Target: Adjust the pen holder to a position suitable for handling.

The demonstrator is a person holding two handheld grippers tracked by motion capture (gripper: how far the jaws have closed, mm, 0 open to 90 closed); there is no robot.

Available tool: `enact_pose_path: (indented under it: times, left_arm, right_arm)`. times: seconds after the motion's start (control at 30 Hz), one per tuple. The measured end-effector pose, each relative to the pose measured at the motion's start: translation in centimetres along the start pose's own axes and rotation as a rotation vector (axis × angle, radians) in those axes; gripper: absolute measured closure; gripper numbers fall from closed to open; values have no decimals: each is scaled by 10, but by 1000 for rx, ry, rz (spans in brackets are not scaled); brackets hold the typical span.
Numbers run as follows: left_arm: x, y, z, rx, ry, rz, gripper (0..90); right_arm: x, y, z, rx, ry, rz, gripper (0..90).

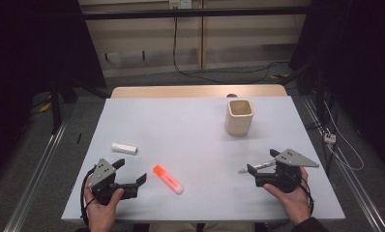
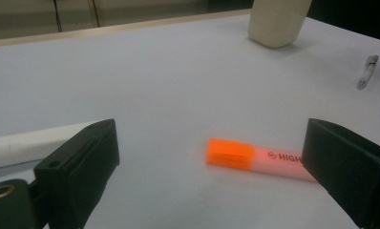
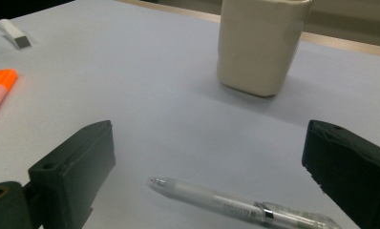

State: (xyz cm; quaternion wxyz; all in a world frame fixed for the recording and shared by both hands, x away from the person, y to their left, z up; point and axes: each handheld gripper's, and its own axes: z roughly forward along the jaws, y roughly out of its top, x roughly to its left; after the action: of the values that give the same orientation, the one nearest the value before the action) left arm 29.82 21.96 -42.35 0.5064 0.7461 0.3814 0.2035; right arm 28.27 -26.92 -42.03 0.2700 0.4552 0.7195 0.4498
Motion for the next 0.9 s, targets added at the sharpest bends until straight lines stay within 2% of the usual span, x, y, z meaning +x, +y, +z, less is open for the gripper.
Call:
enact_pose_path:
  times: [0.07, 0.13, 0.27, 0.33, 0.47, 0.57, 0.63, 0.77, 0.8, 0.9]
  left_arm:
    - [0, -1, 0, 3, 0, 0, 54]
    - [1, -2, 1, 14, -14, -1, 54]
    - [-1, 0, 1, -3, -24, 11, 51]
    - [-1, 0, 2, -3, -25, 13, 50]
    - [0, 0, 5, 9, -23, 2, 50]
    - [1, 0, 4, 4, -23, -6, 50]
    - [0, 1, 5, 4, -25, 0, 50]
    - [-1, 2, 4, -8, -29, 17, 50]
    - [0, 1, 5, -2, -31, 5, 50]
    - [0, 0, 5, 10, -26, 4, 50]
  right_arm:
    - [-1, 3, 1, 10, 4, -3, 69]
    - [-6, 11, 7, 46, 13, 1, 83]
    - [-14, 23, 15, 50, 31, 2, 114]
    - [-16, 27, 18, 51, 36, -1, 115]
    - [-26, 46, 29, 57, 43, -23, 148]
    - [-29, 52, 33, 57, 45, -14, 148]
    - [-35, 61, 38, 77, 48, -2, 145]
    - [-40, 70, 38, 64, 52, 7, 151]
    - [-43, 76, 38, 58, 44, -6, 150]
    - [-49, 85, 41, 59, 49, -8, 154]
